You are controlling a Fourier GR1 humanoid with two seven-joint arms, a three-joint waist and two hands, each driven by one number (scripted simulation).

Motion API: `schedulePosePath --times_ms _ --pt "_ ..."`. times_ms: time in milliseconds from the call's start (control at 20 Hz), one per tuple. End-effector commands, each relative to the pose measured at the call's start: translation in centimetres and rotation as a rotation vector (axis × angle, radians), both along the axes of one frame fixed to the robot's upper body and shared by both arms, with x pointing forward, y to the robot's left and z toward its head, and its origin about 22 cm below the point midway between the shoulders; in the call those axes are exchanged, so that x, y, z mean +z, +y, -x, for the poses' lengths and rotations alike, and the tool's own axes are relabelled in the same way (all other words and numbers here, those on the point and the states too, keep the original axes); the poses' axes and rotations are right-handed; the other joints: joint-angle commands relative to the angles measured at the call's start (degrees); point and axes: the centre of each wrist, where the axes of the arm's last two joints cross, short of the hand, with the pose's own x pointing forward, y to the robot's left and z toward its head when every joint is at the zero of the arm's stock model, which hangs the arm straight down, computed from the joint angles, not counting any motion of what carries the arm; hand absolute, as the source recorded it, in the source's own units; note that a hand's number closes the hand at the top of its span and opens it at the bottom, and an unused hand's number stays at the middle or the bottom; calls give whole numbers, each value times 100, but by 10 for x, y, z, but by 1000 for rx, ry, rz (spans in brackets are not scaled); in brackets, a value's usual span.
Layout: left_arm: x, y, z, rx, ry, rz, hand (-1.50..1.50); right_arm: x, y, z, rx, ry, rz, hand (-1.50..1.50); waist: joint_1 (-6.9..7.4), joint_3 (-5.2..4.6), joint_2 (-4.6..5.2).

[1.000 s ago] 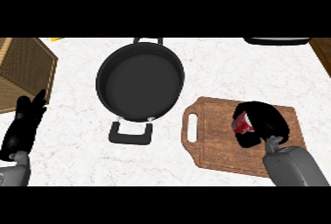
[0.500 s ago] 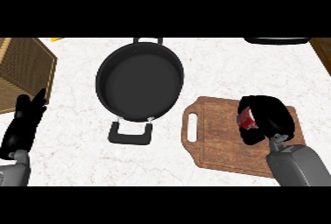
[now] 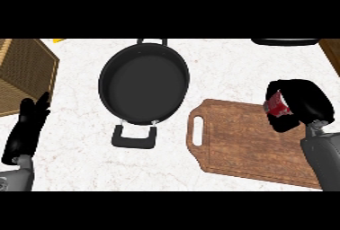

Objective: Pick the can from the cutting board and place it in the pot

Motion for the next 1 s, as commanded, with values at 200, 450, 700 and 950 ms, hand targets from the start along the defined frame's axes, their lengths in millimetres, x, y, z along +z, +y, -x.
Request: schedulePosePath --times_ms 200,450,700,950 --pt "-8 7 7 2 11 0 0 66 21 19 100 -360 -179 150 -76 -3 -44" --pt "-10 -5 0 5 -6 -1 0 111 34 19 212 -578 -421 150 -36 -1 -19" --pt "1 -4 4 -4 -2 3 0 161 60 44 283 -639 -411 150 0 -3 -22" --pt "1 10 4 -1 3 -2 0 197 114 48 321 -569 -416 150 22 -7 -18"
